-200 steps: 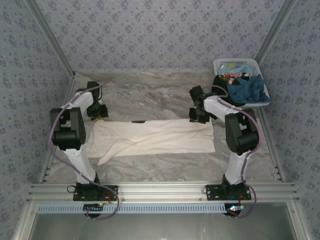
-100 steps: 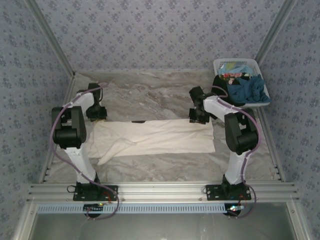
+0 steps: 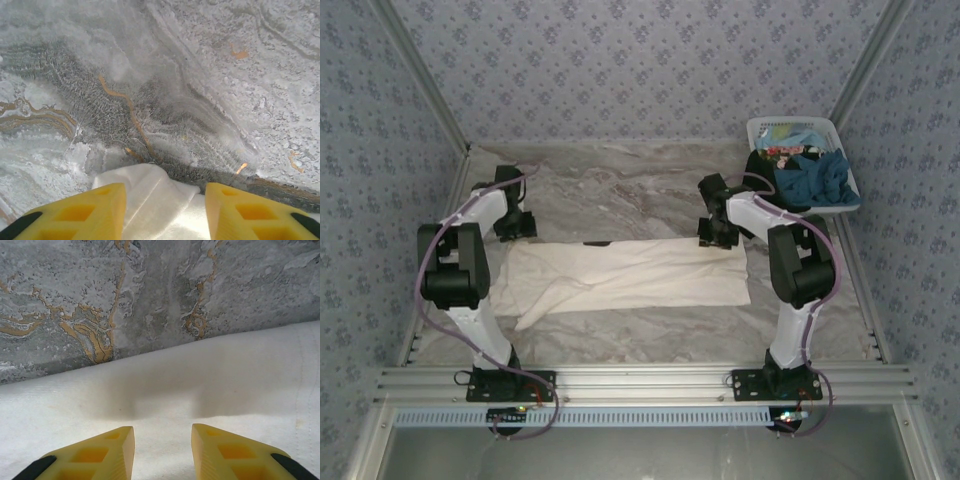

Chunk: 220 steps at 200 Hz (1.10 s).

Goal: Fold and stack the t-shirts

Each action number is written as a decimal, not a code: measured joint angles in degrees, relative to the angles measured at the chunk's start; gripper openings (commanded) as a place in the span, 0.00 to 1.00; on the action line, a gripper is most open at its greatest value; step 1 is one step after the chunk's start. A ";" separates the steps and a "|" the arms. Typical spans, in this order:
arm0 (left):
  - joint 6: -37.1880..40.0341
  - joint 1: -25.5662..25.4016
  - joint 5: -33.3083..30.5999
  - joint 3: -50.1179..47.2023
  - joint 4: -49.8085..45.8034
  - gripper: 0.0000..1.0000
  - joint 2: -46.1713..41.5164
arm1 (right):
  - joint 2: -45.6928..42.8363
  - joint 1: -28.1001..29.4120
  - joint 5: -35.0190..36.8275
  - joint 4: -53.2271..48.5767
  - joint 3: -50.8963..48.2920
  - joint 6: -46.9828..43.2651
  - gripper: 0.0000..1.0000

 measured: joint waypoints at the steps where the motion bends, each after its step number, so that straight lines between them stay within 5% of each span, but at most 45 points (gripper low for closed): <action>1: 0.02 0.00 0.00 0.00 0.00 0.44 0.00 | 0.02 0.00 0.00 0.00 0.00 0.00 0.37; 42: 0.15 0.00 -0.24 0.00 -0.63 0.40 2.10 | 0.52 0.02 0.00 -0.02 0.00 0.00 0.37; 72: -0.20 0.00 -1.01 0.35 -0.70 0.17 3.87 | 0.52 0.02 0.02 -0.04 0.00 0.00 0.35; 102: -0.92 -0.02 -3.06 1.44 -1.40 0.08 4.17 | 0.74 0.02 0.39 -0.22 -0.07 0.02 0.29; 166: -10.93 5.49 -2.12 2.73 -5.03 0.09 2.73 | 3.08 0.20 3.39 -3.06 1.22 -0.22 0.03; 220: -18.25 12.94 6.49 2.69 -5.66 0.10 0.46 | 4.33 0.74 4.68 -4.87 2.82 -0.04 0.00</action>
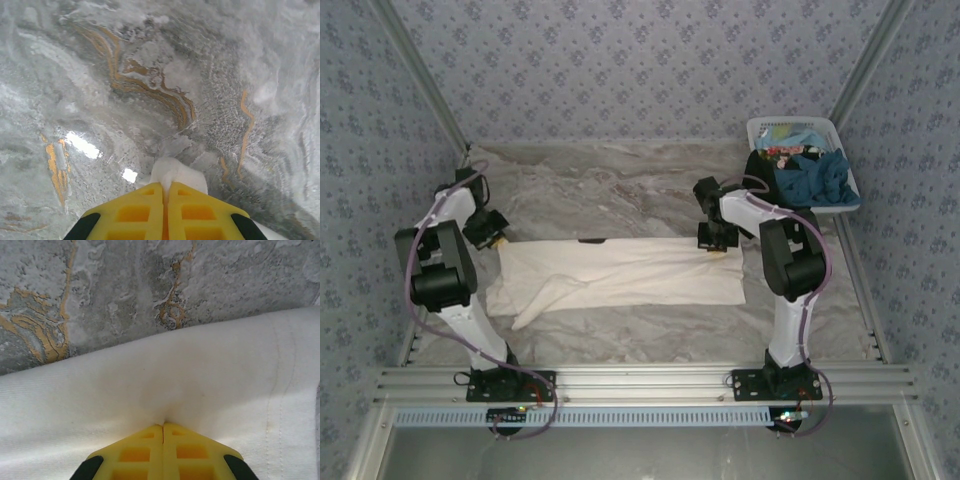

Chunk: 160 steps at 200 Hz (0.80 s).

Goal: Fold and stack the t-shirts

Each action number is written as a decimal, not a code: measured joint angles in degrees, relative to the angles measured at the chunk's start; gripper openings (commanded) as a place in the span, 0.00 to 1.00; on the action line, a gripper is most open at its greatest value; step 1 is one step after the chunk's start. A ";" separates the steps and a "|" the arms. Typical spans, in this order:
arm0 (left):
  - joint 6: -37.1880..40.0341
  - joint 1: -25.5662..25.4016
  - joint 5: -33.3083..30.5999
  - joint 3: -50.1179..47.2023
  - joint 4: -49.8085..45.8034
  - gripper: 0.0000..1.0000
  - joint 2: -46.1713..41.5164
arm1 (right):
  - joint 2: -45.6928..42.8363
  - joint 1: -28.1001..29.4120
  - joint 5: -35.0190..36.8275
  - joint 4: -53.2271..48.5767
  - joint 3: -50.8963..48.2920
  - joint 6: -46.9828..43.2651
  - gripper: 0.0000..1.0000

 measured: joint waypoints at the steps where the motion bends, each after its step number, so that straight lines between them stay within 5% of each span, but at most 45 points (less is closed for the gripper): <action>1: -0.09 0.07 0.07 0.02 0.00 0.11 -0.02 | 0.00 0.00 0.02 0.00 0.00 0.00 0.00; 46: -5.11 4.33 3.04 -0.26 1.73 0.39 -0.66 | 0.37 0.17 0.98 -0.55 0.42 0.04 0.00; 160: -16.26 6.21 17.62 -3.93 10.40 0.49 1.73 | 1.57 0.11 2.05 -2.21 2.03 -0.13 0.00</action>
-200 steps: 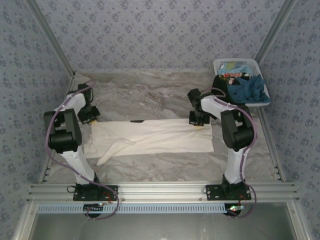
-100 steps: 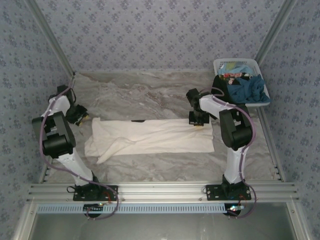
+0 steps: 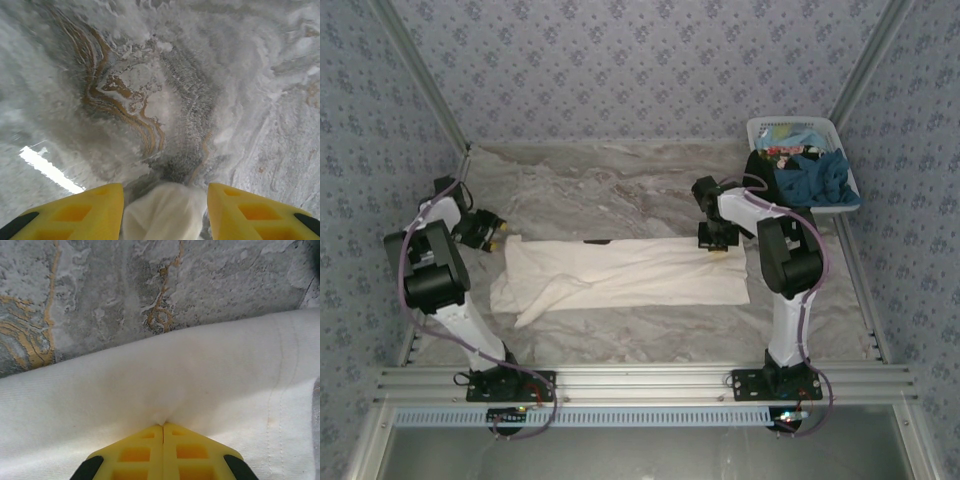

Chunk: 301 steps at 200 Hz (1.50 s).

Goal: Fold and stack the t-shirts

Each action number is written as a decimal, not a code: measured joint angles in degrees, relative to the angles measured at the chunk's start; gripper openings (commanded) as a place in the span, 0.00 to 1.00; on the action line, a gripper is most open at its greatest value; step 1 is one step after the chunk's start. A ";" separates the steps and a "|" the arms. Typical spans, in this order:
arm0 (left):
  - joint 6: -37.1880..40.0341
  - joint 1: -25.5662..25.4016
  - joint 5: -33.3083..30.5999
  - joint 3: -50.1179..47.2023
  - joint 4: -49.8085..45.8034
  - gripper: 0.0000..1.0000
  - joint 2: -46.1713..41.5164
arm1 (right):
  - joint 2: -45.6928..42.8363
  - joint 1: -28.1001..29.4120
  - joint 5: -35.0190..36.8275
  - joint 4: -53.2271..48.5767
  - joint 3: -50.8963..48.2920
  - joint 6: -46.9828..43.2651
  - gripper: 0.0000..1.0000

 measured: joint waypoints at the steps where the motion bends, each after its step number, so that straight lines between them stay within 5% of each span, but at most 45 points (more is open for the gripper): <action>1: 0.00 -0.04 0.04 0.00 0.02 0.49 0.11 | 0.00 0.00 0.00 0.00 0.00 0.00 0.00; 89: 5.40 -5.40 -2.47 4.76 -2.21 0.54 5.01 | 0.15 0.02 0.00 -0.39 0.31 0.00 0.00; 154: 25.70 -16.74 -18.40 11.28 -10.97 0.54 5.60 | 0.15 0.02 0.00 -0.39 0.31 0.00 0.00; 191: 32.04 -18.84 -26.32 11.39 -13.20 0.50 5.79 | 0.15 0.02 -0.02 -0.39 0.31 0.00 0.00; 243: 36.57 -21.24 -34.86 11.34 -13.46 0.47 5.79 | 0.15 0.00 -0.02 -0.39 0.31 0.00 0.01; 301: 38.23 -22.16 -35.80 10.73 -12.20 0.53 6.12 | 0.37 0.00 -0.04 -0.68 0.63 0.00 0.02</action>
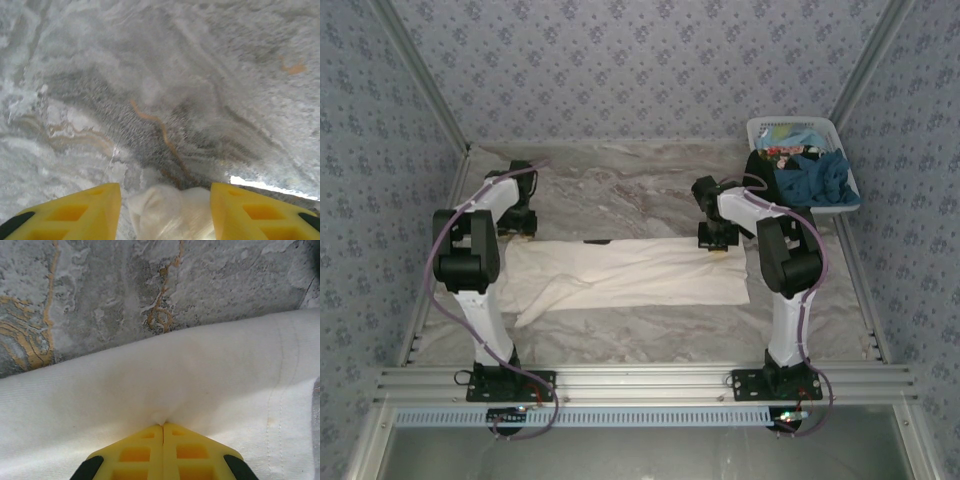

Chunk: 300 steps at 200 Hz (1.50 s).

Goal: Fold and stack the t-shirts

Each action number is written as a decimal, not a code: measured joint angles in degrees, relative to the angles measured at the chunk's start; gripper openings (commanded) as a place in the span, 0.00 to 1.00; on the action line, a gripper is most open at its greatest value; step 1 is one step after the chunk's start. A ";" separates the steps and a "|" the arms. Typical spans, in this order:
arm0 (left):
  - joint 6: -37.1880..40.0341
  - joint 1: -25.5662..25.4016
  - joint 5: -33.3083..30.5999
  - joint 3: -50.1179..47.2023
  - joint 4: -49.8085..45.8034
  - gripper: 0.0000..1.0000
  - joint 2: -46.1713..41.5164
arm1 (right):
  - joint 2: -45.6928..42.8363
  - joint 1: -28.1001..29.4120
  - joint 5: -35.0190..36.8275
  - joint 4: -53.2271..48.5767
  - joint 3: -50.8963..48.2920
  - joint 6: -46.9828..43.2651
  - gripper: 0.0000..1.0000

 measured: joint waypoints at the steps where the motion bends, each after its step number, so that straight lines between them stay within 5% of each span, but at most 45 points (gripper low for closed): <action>1: 0.13 -0.02 0.02 -0.04 0.07 0.53 -0.04 | 0.02 0.00 0.00 0.00 0.00 0.00 0.02; 56: 4.59 -2.75 0.15 -4.33 1.07 0.63 -4.37 | 0.22 0.00 0.00 -0.31 0.31 0.00 0.03; 91: 4.68 -2.12 -0.13 -3.32 -0.76 0.56 -2.80 | 0.31 0.02 0.00 -0.44 0.44 0.00 0.03; 136: 1.55 -1.01 -1.68 1.36 -3.80 0.33 3.82 | 0.42 0.00 0.00 -0.74 0.63 0.00 0.03; 169: -3.17 2.12 -1.16 4.52 -6.19 0.32 4.42 | 0.81 0.00 0.24 -1.36 1.18 -0.02 0.00; 202: -9.09 7.85 4.04 6.05 -6.62 0.26 4.39 | 1.57 -0.35 0.52 -2.47 2.21 -0.04 0.00; 241: -14.80 12.96 11.58 6.05 -6.84 0.00 4.39 | 2.01 -0.42 0.72 -3.15 2.84 -0.04 0.00; 300: -23.78 17.86 20.87 4.98 -6.58 0.00 2.49 | 2.56 -0.42 0.72 -3.91 3.65 -0.07 0.00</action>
